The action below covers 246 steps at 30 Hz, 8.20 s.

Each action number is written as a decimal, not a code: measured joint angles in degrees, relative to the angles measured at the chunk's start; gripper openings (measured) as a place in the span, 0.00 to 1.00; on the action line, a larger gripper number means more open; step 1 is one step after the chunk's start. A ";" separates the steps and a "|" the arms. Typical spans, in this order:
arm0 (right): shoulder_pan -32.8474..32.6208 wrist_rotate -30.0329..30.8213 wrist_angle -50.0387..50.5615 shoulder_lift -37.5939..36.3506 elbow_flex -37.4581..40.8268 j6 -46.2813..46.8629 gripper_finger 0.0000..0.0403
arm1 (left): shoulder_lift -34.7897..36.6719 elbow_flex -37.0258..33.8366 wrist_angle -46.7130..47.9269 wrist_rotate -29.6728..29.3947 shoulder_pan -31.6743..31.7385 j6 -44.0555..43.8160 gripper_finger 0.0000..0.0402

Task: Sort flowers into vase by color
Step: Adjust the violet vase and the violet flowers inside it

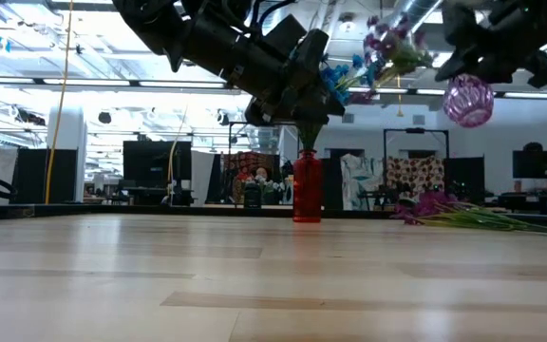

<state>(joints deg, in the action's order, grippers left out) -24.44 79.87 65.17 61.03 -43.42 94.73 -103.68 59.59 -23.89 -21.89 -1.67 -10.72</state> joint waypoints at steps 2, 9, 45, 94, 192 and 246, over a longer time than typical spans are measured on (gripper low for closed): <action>-0.80 1.67 -0.02 -0.80 0.00 -1.38 0.37 | 0.00 0.00 -0.05 0.00 0.00 0.02 0.43; -2.38 8.28 0.02 -2.37 0.00 -5.21 0.37 | 0.00 0.00 -0.03 0.00 0.00 0.02 0.43; -9.44 10.14 -15.31 11.59 -0.02 -8.25 0.38 | 9.86 0.02 -3.04 11.32 -0.68 2.51 0.43; -12.43 10.14 -22.86 18.82 -0.07 -11.61 0.37 | -15.07 24.93 -14.70 7.07 1.54 -8.10 0.43; -6.09 9.83 -25.58 23.98 -0.02 -19.20 0.39 | -15.39 26.03 -5.23 24.32 5.84 5.52 0.01; -1.52 10.27 -35.85 45.25 -0.07 -0.37 0.39 | -13.92 25.88 20.50 22.71 5.77 19.22 0.48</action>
<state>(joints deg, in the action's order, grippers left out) -25.96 90.15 29.32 106.28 -43.48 94.36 -117.60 85.47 -3.39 0.82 4.10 8.50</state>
